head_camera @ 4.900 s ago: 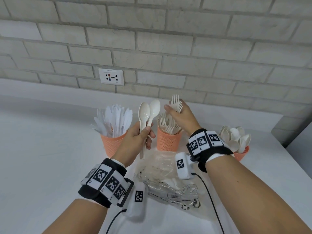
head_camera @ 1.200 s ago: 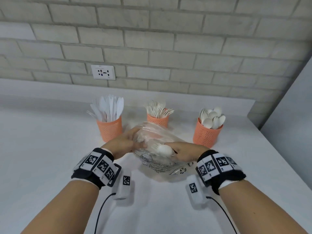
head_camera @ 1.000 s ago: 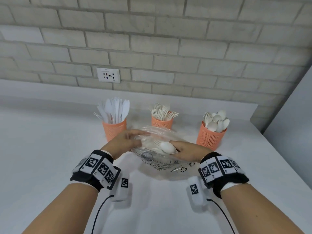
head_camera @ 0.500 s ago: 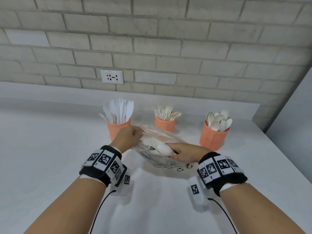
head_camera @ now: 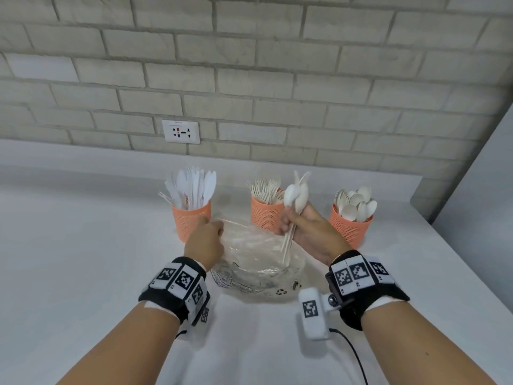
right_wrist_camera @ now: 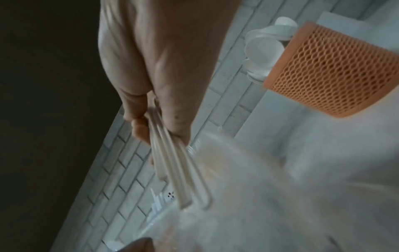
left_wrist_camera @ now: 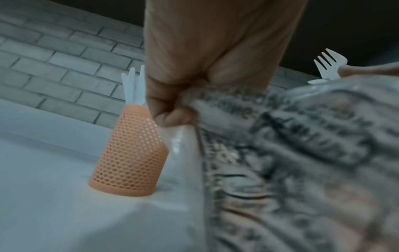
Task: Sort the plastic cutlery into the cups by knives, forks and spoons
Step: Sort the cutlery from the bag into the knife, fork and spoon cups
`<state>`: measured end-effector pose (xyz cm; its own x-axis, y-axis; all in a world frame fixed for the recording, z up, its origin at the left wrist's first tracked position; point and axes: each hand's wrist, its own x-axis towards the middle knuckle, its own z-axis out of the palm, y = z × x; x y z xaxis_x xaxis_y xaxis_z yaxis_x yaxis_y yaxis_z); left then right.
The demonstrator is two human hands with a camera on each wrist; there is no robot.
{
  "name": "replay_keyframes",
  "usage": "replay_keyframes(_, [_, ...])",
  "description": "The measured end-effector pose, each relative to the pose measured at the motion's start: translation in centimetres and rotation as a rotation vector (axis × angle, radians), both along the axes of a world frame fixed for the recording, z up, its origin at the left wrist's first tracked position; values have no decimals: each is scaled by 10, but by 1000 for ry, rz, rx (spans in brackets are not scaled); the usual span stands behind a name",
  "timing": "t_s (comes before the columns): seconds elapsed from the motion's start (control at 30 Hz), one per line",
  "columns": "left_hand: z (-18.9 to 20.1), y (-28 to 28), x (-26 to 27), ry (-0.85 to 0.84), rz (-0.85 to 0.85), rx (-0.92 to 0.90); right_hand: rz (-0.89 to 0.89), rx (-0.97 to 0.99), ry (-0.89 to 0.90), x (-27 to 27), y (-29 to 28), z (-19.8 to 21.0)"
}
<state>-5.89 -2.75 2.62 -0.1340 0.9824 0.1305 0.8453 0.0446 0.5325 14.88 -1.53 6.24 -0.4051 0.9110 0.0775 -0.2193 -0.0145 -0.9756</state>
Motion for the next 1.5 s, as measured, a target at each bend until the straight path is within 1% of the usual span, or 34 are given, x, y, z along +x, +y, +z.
replay_keyframes(0.07, [-2,0,2,4,61,-12,-37,-43,141,-2,2,7])
replay_keyframes(0.1, [-3,2,3,17,88,-52,-49,-60,199,-3,3,10])
replay_keyframes(0.17, [1,2,5,30,123,-203,-63,-94,287,-5,4,14])
replay_keyframes(0.23, [8,0,3,76,66,-373,-65,-115,330,-8,5,17])
replay_keyframes(0.27, [13,-1,0,80,12,-431,-62,-127,336,-9,5,17])
replay_keyframes(0.3, [18,-2,-3,36,-28,-441,-57,-137,333,-10,5,17])
replay_keyframes(0.33, [23,-4,-5,-47,-53,-411,-56,-143,319,-12,6,16])
replay_keyframes(0.37, [28,-6,-7,-144,-66,-325,-56,-139,297,-13,6,15])
replay_keyframes(0.43, [35,-7,-5,-287,-81,-51,-39,-132,255,-17,6,14])
replay_keyframes(0.47, [39,-8,-2,-362,-89,54,-14,-139,244,-20,5,14])
replay_keyframes(0.5, [45,-9,3,-435,-122,101,13,-152,233,-23,5,15])
replay_keyframes(0.53, [50,-12,9,-503,-183,94,43,-162,211,-27,4,15])
replay_keyframes(0.63, [58,-16,23,-639,-394,-48,141,-136,57,-42,0,15])
replay_keyframes(0.7, [55,-15,27,-744,-453,-54,207,-91,-58,-52,-3,15])
replay_keyframes(0.8, [56,-13,28,-861,-450,8,264,-54,-159,-60,-7,17])
replay_keyframes(0.9, [58,-7,21,-969,-341,88,297,4,-282,-62,-7,14])
replay_keyframes(0.93, [58,-4,19,-1012,-306,122,300,8,-297,-63,-8,12])
replay_keyframes(1.0, [58,-1,15,-1063,-304,126,311,-15,-254,-67,-8,9])
replay_keyframes(1.07, [56,-1,14,-1111,-353,44,333,-39,-197,-71,-7,9])
replay_keyframes(1.1, [56,-2,14,-1126,-372,10,331,-37,-209,-74,-6,9])
replay_keyframes(1.13, [57,-3,13,-1127,-379,-11,317,-23,-270,-76,-6,10])
replay_keyframes(1.17, [56,-2,10,-1117,-381,-6,292,17,-395,-77,-6,12])
replay_keyframes(1.23, [56,-1,7,-1137,-358,40,221,135,-731,-73,-5,21])
replay_keyframes(1.27, [57,0,4,-1151,-333,55,178,194,-842,-69,-2,26])
replay_keyframes(1.3, [57,0,2,-1144,-311,66,127,236,-874,-66,1,31])
replay_keyframes(1.33, [58,-1,0,-1120,-301,72,71,256,-824,-62,4,37])
replay_keyframes(1.43, [54,-3,-5,-1036,-348,71,-95,293,-505,-60,11,56])
replay_keyframes(1.5, [51,-6,-6,-979,-404,50,-142,340,-371,-66,14,62])
